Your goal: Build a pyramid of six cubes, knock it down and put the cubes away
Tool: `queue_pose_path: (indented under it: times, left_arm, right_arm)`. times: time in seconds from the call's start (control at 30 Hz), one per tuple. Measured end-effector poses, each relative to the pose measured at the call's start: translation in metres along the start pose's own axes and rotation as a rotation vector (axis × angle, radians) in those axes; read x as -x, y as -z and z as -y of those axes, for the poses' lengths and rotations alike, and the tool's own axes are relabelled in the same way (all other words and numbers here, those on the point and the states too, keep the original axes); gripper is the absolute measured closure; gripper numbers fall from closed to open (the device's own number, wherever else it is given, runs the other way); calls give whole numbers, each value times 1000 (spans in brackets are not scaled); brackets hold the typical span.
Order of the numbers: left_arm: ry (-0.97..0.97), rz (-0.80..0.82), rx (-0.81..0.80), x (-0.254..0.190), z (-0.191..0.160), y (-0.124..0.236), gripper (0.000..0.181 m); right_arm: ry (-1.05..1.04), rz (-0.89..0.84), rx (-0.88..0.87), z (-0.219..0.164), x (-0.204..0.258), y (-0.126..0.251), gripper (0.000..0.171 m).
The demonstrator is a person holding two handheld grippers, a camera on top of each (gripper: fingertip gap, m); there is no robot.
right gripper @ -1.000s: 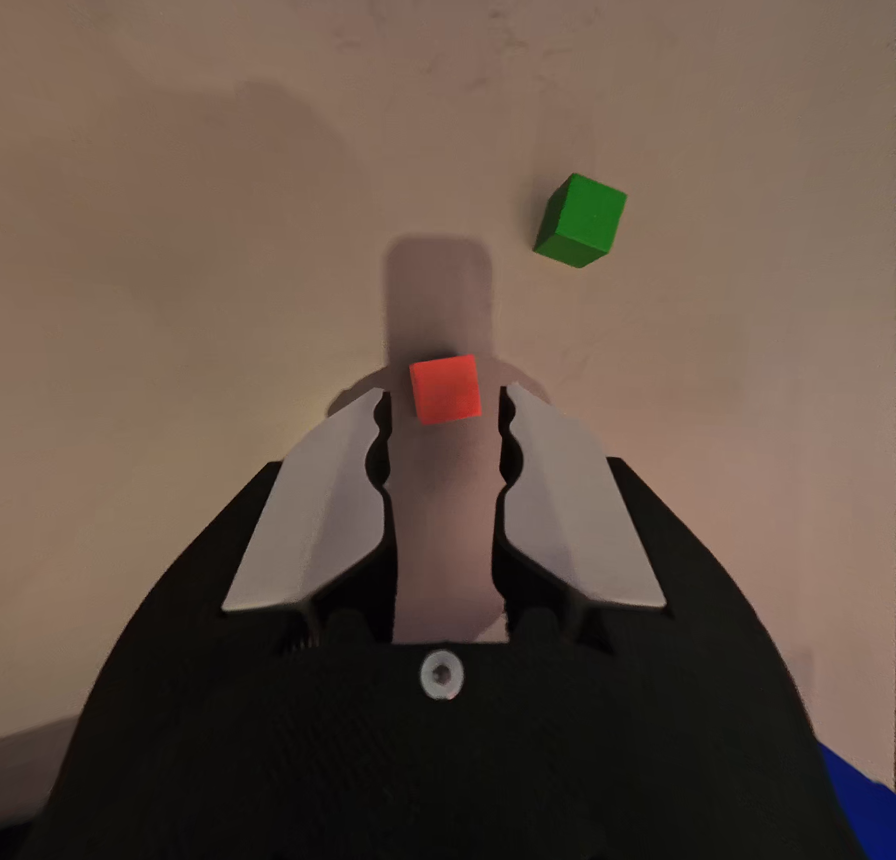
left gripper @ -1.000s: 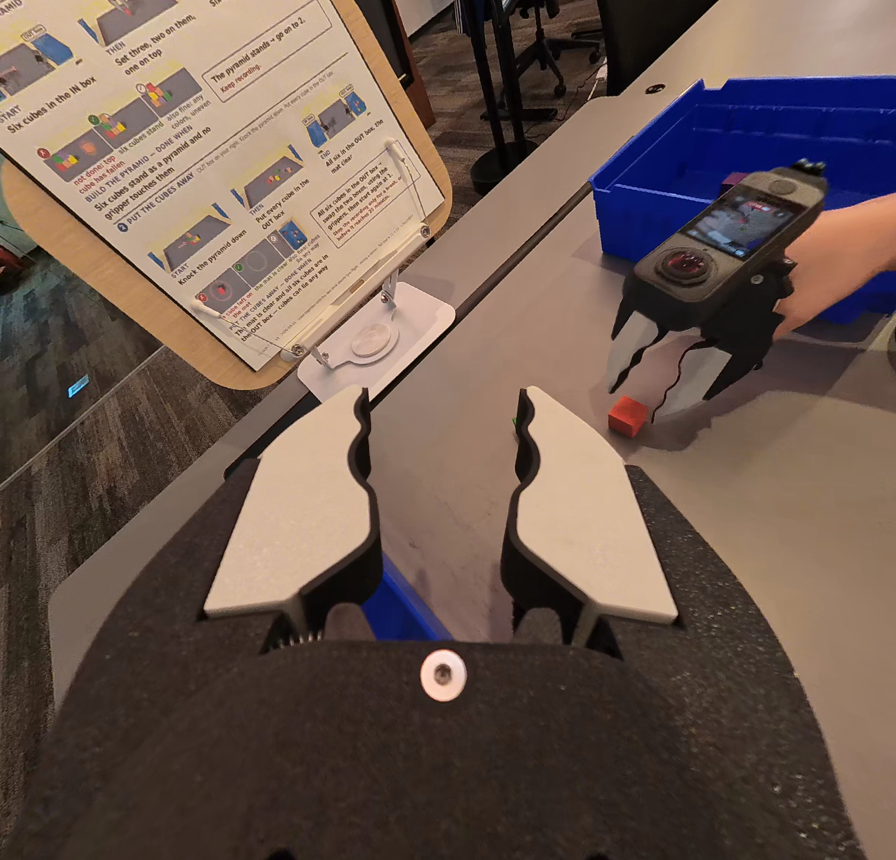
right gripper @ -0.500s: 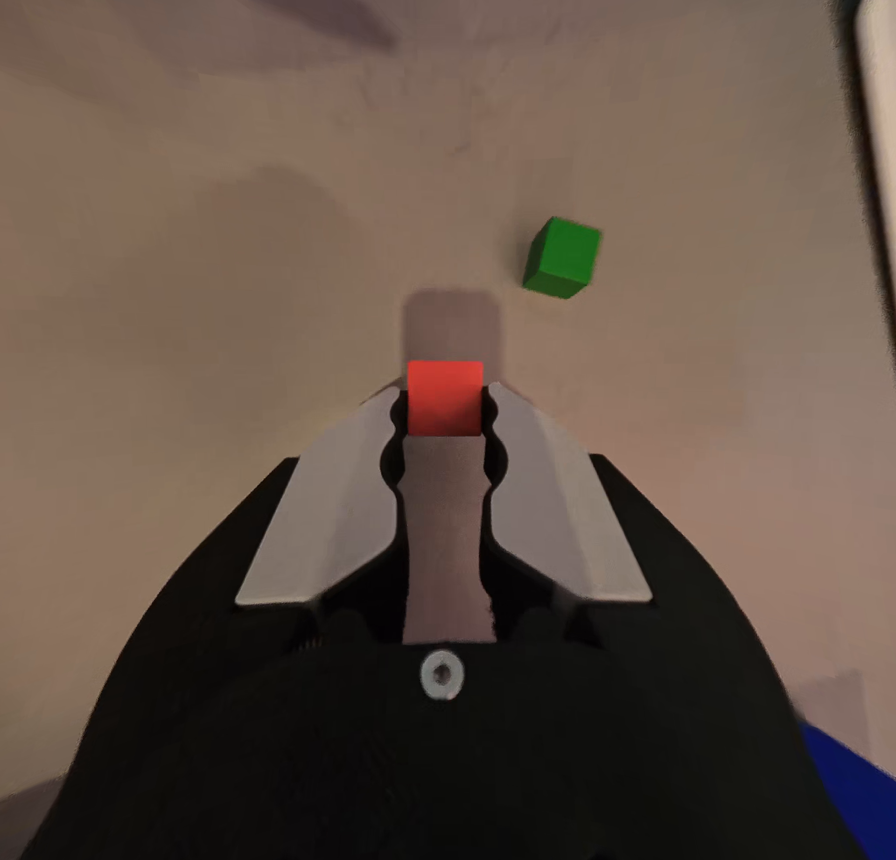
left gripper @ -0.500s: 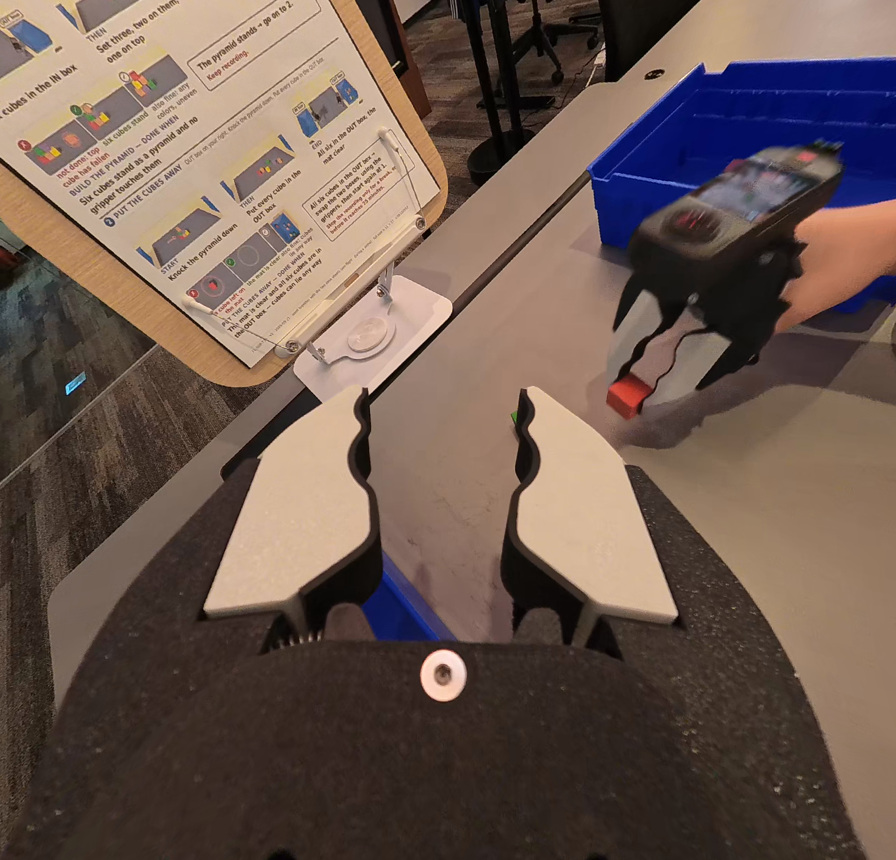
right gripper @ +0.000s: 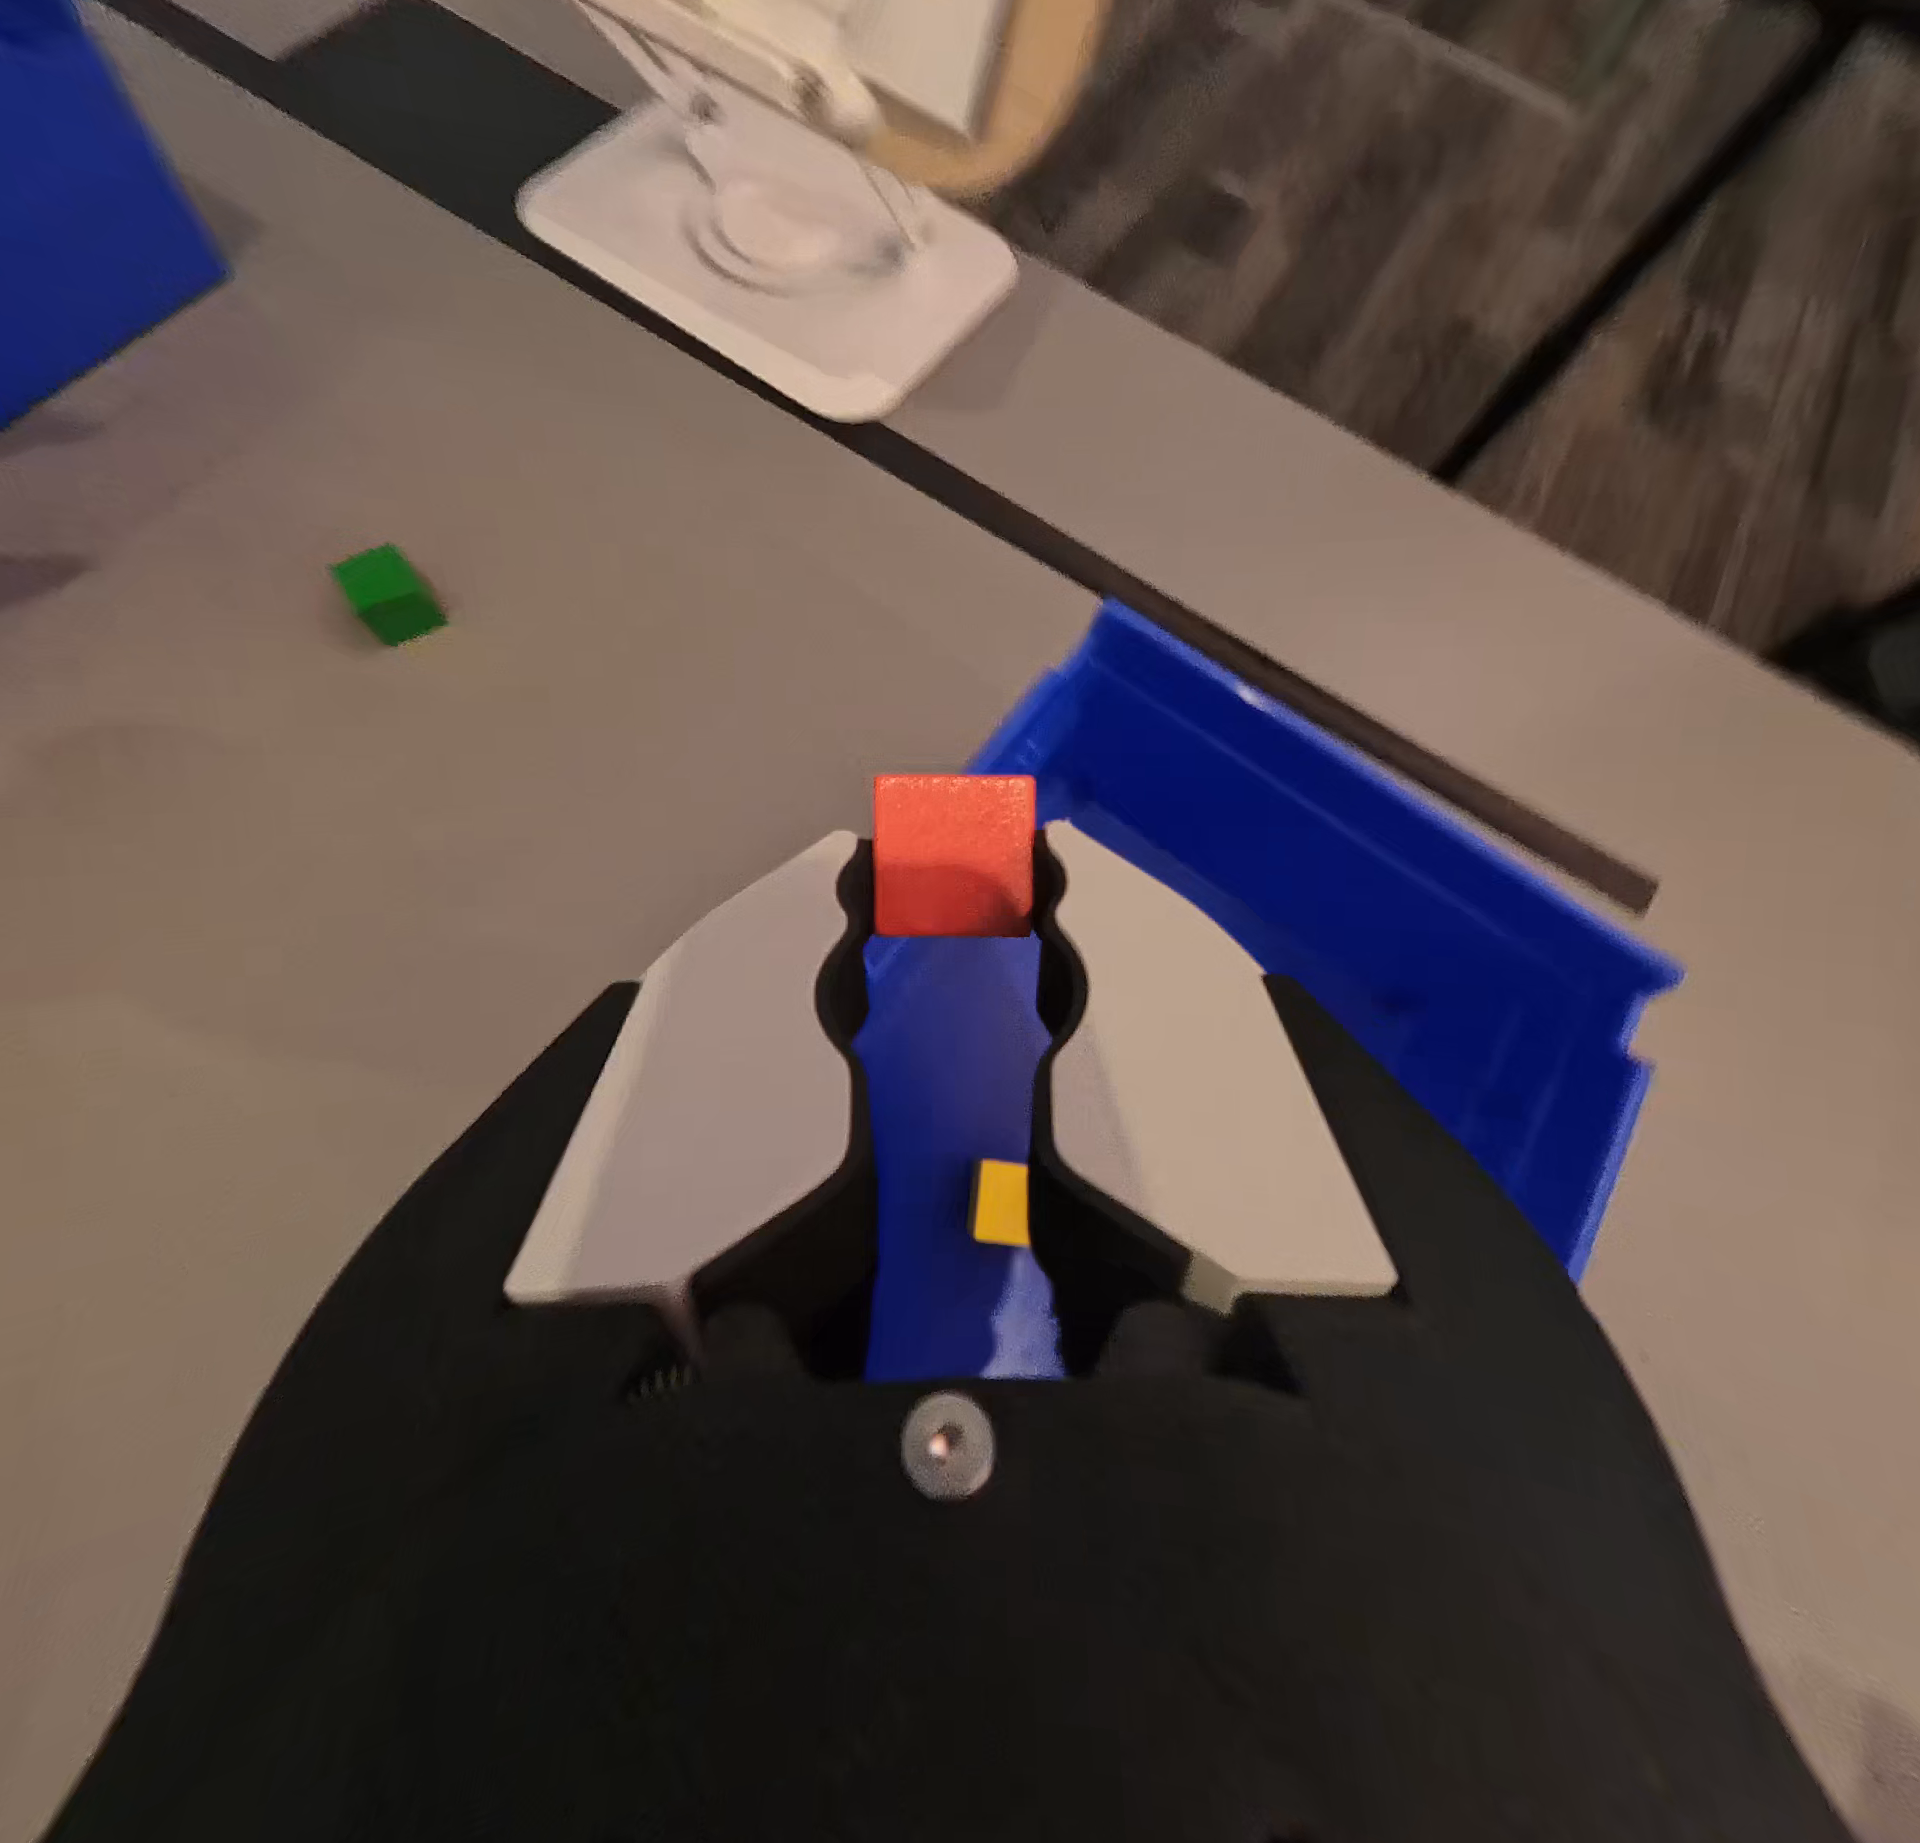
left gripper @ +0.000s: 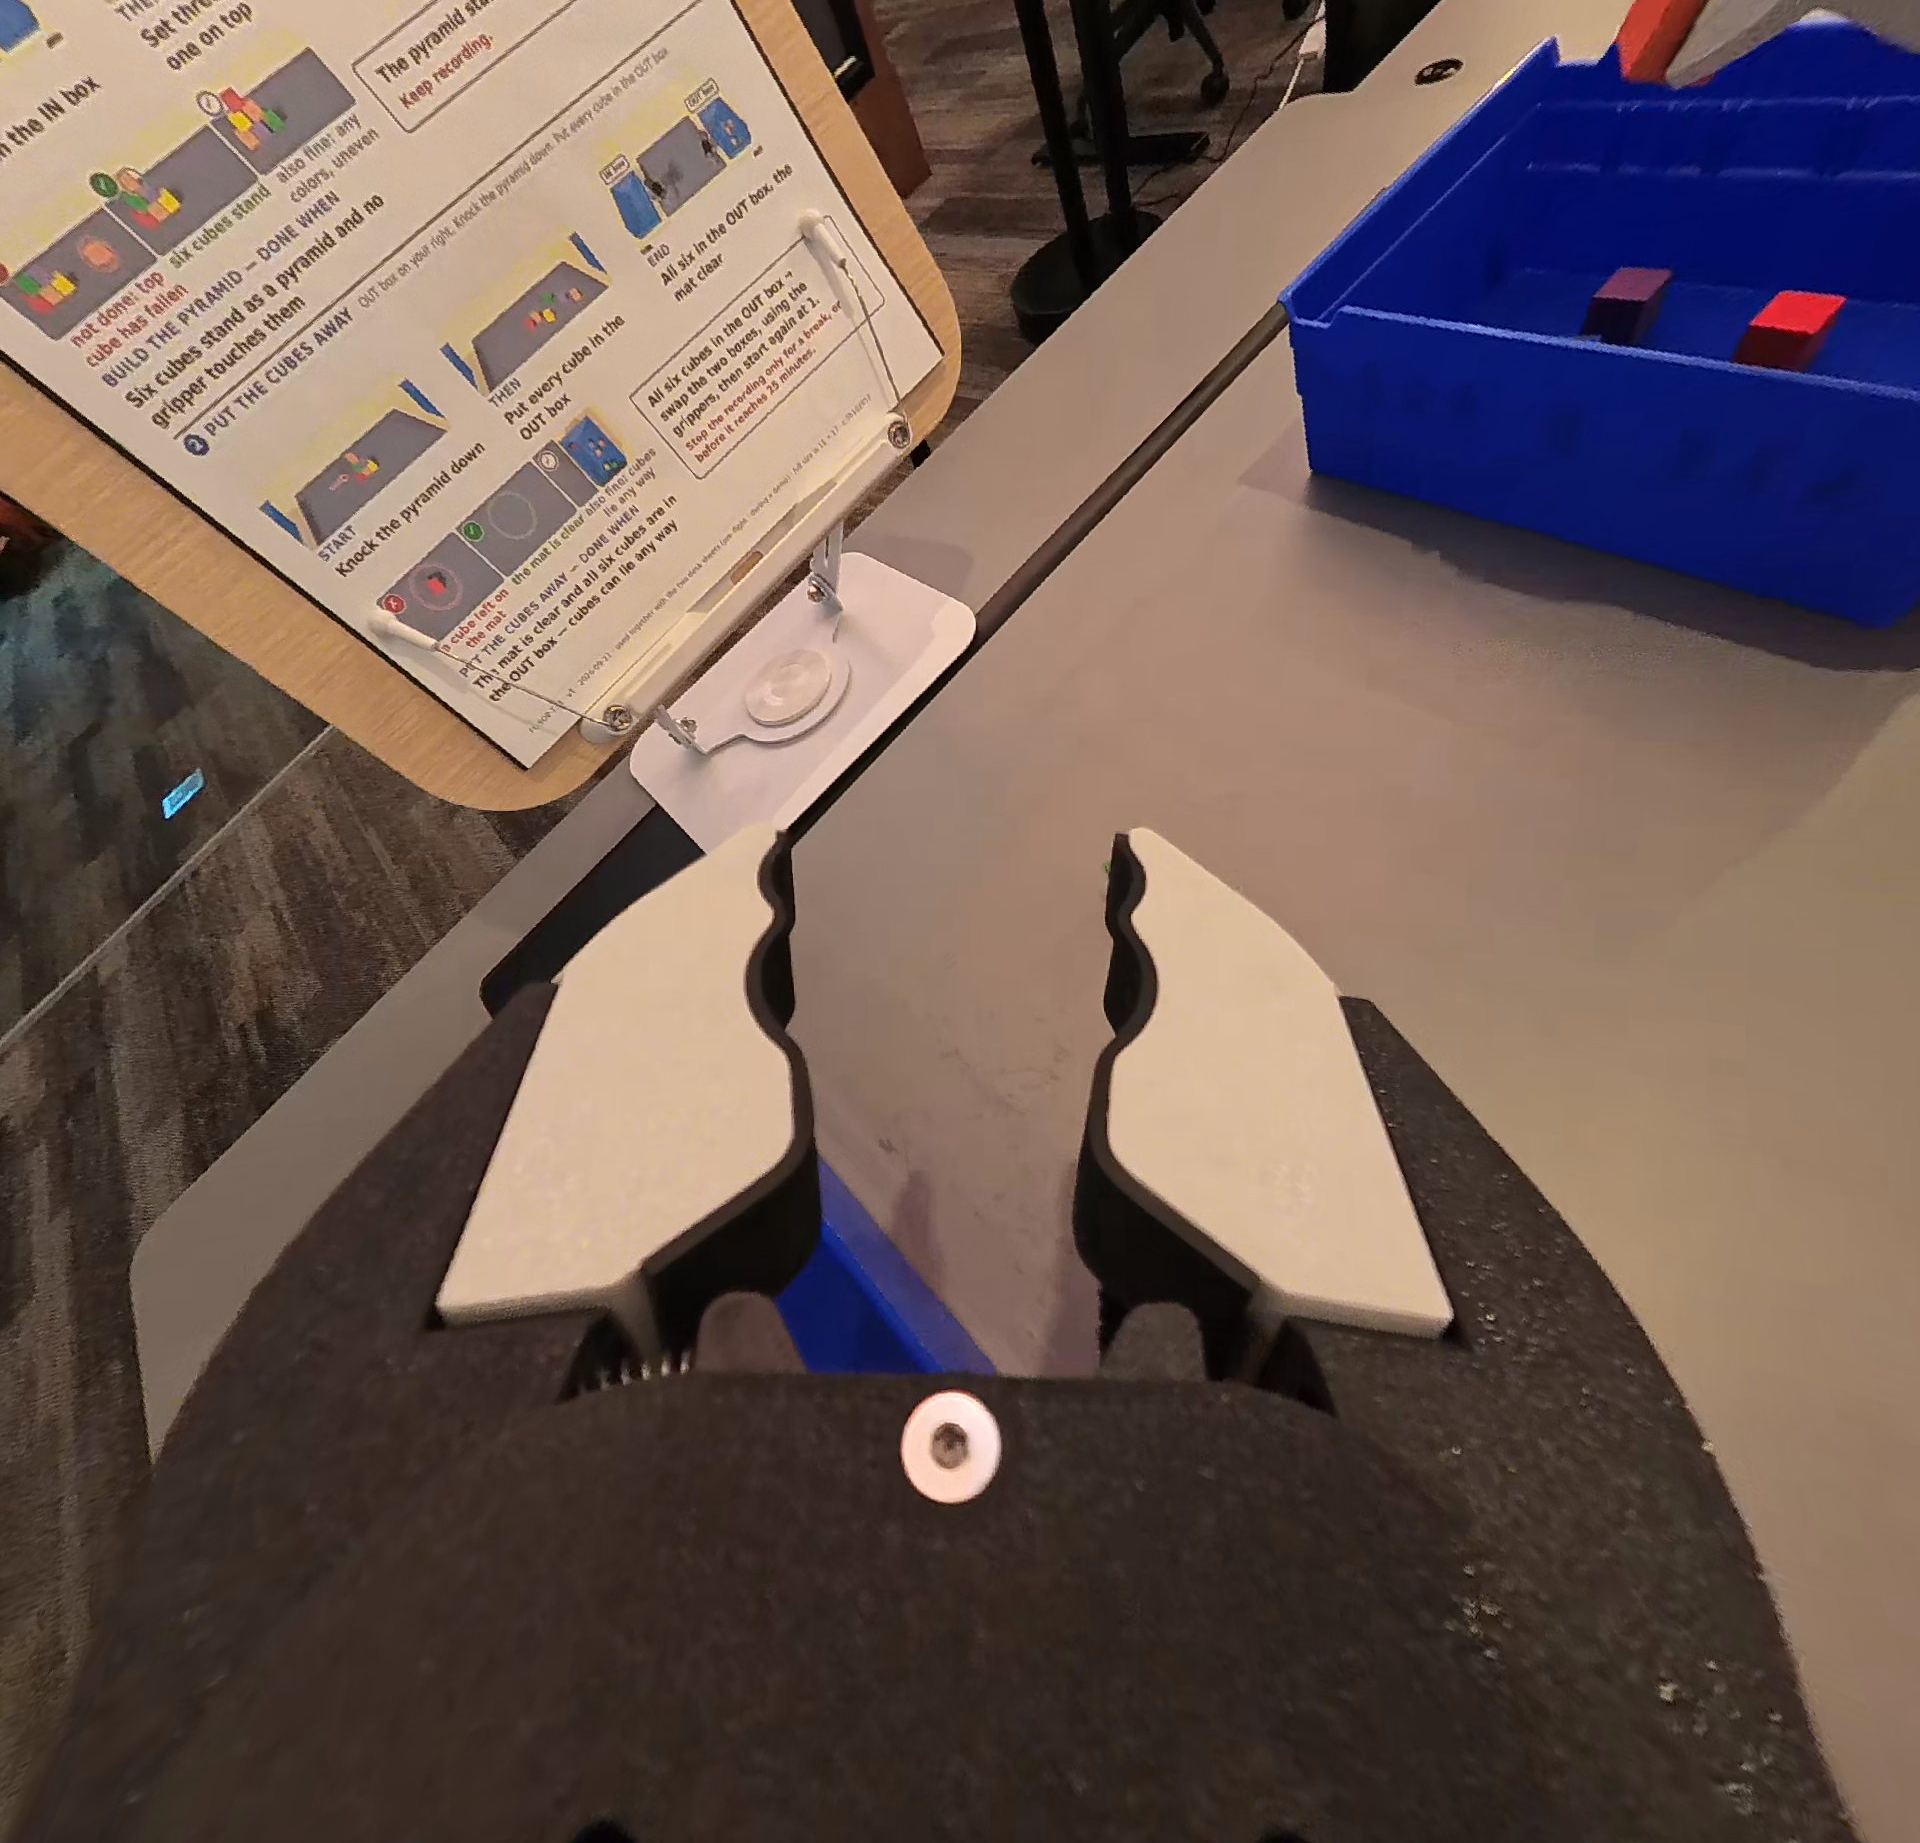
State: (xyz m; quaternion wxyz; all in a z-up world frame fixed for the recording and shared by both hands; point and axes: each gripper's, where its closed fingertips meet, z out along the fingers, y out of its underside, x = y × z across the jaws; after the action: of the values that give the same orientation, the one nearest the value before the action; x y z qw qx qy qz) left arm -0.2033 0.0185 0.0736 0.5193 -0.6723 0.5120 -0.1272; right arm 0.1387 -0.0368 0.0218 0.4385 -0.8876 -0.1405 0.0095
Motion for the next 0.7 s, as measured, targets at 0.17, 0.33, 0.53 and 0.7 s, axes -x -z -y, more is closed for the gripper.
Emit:
queue_pose_path:
  times: [0.17,0.33,0.53,0.7]
  left_arm:
    - [0,5,14,1,-3,-3,123]
    - [3,11,24,3,-5,-4,123]
    - [-4,13,43,3,-9,-8,123]
    - [-3,12,52,3,-11,-10,123]
  right_arm:
    - [-143,-17,262,-68,-35,-53,141]
    - [-167,41,397,-101,-35,-93,140]
    - [-159,31,486,-117,-39,-119,140]
    - [-138,14,529,-130,-42,-128,140]
